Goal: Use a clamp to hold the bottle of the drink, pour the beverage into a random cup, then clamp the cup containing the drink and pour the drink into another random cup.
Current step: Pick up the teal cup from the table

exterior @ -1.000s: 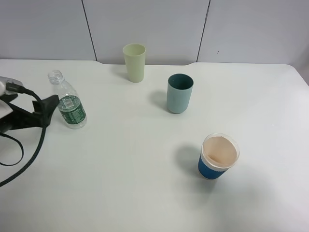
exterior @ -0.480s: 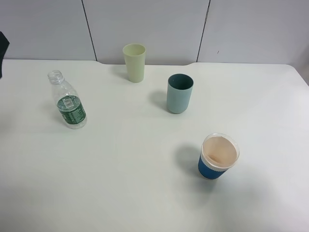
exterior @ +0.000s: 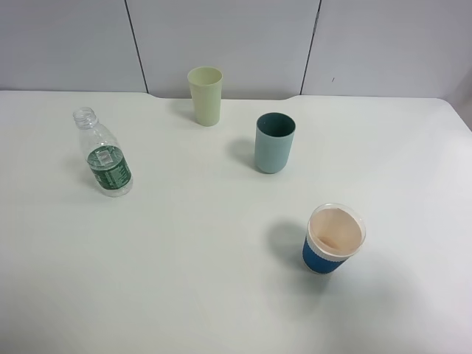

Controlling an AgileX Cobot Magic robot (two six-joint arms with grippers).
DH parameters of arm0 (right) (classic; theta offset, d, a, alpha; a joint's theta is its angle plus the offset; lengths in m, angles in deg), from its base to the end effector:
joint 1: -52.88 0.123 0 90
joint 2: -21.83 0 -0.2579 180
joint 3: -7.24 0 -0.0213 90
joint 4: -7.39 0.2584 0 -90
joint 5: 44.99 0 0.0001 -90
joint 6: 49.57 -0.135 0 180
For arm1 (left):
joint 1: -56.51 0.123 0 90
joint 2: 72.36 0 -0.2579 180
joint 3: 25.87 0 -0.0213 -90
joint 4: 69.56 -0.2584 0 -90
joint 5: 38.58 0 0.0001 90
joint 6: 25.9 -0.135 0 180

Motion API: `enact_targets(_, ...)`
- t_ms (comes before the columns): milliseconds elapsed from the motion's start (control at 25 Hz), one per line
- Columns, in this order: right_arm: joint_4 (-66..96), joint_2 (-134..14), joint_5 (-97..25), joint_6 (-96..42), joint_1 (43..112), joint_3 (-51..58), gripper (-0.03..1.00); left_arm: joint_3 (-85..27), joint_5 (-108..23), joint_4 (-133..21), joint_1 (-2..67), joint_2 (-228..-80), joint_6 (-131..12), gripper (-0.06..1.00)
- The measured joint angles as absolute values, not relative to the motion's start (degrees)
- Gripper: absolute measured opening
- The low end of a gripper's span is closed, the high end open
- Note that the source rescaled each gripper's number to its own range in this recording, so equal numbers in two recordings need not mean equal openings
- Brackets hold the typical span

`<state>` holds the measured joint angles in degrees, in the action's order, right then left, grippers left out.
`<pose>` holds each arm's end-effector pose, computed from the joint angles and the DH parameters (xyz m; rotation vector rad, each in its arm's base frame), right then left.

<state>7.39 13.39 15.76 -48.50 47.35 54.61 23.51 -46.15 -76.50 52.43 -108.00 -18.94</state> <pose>0.0671 -0.0065 0.2632 0.0792 2.0336 -0.0724 0.1805 -0.0107 0.3109 0.0441 1.6146 -0.0432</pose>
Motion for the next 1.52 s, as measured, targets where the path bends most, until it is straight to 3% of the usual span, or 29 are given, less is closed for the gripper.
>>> enact_targets(320,7.39,13.39,15.76,-48.50,47.35,54.61,1.00,19.77,-72.04,-76.63,52.43,-92.47,-18.99,1.00)
enact_targets(760,7.39,13.39,15.76,-48.50,47.35,54.61,1.00,19.77,-90.73,-77.07,53.74,-80.83,-18.99,1.00)
enact_targets(1080,7.39,13.39,15.76,-48.50,47.35,54.61,1.00,20.45,-96.61,-74.98,62.21,-80.71,-20.35,1.00)
enact_targets(1520,7.39,13.39,15.76,-48.50,47.35,54.61,1.00,21.87,-98.66,-74.03,62.93,-80.71,-22.29,1.00)
